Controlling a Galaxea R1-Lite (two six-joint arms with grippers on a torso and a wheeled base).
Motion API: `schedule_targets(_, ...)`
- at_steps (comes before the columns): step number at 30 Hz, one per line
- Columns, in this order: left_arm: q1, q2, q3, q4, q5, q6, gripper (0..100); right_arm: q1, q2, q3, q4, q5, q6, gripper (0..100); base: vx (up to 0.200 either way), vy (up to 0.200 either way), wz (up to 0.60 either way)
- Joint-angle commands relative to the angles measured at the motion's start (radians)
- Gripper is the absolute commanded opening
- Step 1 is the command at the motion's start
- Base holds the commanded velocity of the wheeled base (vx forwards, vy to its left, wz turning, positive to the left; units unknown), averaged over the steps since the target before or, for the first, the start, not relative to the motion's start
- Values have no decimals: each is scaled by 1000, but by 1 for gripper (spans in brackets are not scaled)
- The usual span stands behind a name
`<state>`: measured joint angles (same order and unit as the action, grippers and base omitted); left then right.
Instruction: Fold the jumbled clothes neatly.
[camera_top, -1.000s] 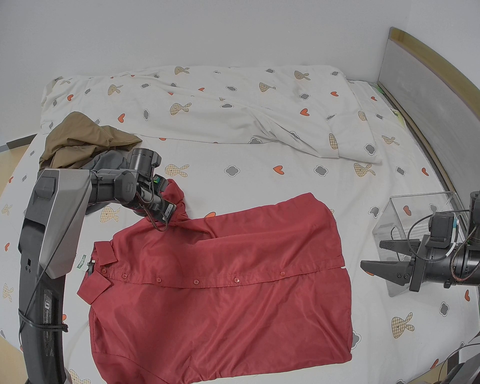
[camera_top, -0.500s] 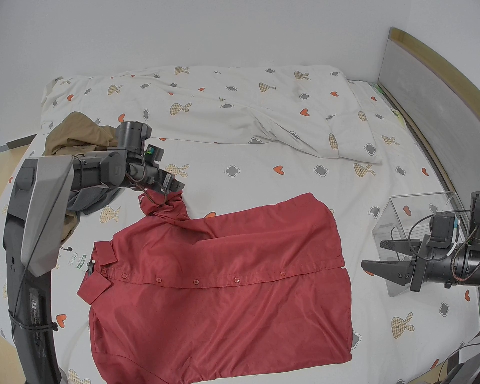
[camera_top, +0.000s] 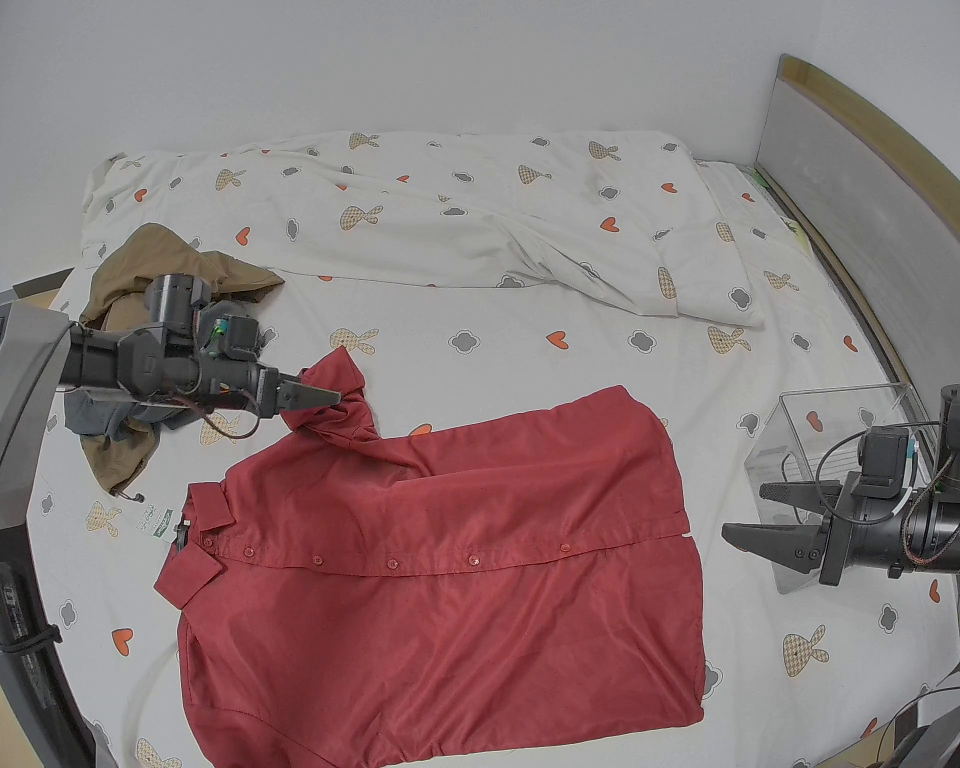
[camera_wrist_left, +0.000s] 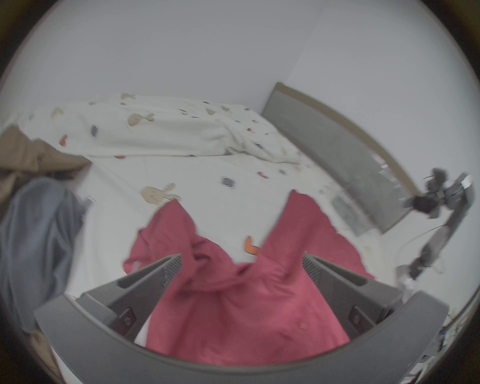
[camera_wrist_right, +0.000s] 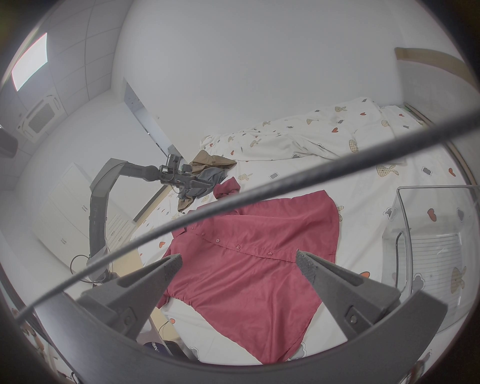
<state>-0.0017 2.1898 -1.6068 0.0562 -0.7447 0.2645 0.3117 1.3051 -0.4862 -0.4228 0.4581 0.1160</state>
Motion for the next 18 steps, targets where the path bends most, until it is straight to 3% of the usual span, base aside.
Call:
schedule_targets(1,177,-219,327,10,-337,-42,100,-2,3,1,-1,2,1,100,0,0,0)
schedule_targets(4,170,-311,430,-10,-332,-39,100,-2,0,1,-1,1,1,100,0,0,0)
schedule_targets(6,154,-393,522,-139,-240,-96,100,-2,-3,1,-1,1,1,100,0,0,0)
schedule_targets(7,154,-393,522,-139,-240,-96,100,-2,-3,1,-1,1,1,100,0,0,0)
schedule_targets(8,144,-387,551,-234,-99,-133,100,0,-3,1,-1,2,1,100,0,0,0)
schedule_targets(9,131,-357,561,-292,-25,-137,100,1,-3,1,-1,2,1,100,0,0,0)
schedule_targets(12,111,-228,571,-411,96,-151,100,1,-3,1,-1,2,1,100,0,0,0)
schedule_targets(15,111,-145,528,-406,113,-220,100,1,-3,1,-1,2,1,100,0,0,0)
schedule_targets(18,98,2,384,-404,113,-321,100,3,-3,1,-1,1,1,100,0,0,0)
